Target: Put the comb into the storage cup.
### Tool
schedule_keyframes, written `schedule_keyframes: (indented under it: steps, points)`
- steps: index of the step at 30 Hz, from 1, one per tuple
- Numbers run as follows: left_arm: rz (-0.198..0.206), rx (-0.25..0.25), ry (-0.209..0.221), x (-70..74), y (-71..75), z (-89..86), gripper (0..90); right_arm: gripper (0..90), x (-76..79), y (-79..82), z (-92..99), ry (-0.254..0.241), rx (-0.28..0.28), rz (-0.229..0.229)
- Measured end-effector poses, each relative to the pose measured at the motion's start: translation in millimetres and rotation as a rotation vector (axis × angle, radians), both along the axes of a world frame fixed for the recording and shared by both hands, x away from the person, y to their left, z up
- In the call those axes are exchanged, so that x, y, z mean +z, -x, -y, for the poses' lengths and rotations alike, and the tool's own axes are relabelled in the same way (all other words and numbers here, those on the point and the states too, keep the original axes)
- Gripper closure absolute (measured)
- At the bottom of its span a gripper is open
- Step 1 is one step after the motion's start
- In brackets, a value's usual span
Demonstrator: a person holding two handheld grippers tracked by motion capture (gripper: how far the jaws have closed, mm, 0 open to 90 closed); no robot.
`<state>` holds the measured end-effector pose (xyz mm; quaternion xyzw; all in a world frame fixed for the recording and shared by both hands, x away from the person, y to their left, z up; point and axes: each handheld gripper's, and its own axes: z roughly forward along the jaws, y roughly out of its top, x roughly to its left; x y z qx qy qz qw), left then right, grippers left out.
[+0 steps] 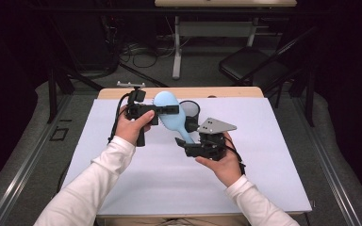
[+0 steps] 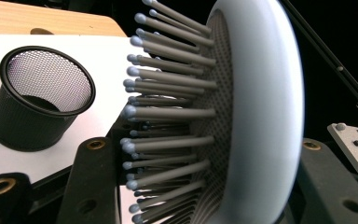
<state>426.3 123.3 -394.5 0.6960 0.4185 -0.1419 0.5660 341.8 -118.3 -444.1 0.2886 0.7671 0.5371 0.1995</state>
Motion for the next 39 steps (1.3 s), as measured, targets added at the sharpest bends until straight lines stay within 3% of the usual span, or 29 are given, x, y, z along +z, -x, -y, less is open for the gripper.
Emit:
schedule_keyframes:
  steps: [18, 21, 27, 39]
  points:
    - [0.006, 0.023, -0.005, -1.2, -2.0, -4.1, 48.6, 0.7, 1.1, 0.7, -2.1, 0.047, -0.039, -0.029]
    - [0.004, 0.026, -0.006, -0.9, -2.0, -4.7, 48.6, 0.0, 1.0, 0.1, -3.0, 0.043, -0.061, -0.055]
    - [0.006, 0.03, -0.007, -0.4, -2.4, -6.0, 48.6, 0.0, 1.4, 0.4, -3.0, 0.026, -0.046, -0.084]
    - [0.01, 0.044, -0.013, 0.3, -2.9, -7.6, 48.6, 0.0, 9.7, 0.4, -0.1, 0.016, -0.065, -0.101]
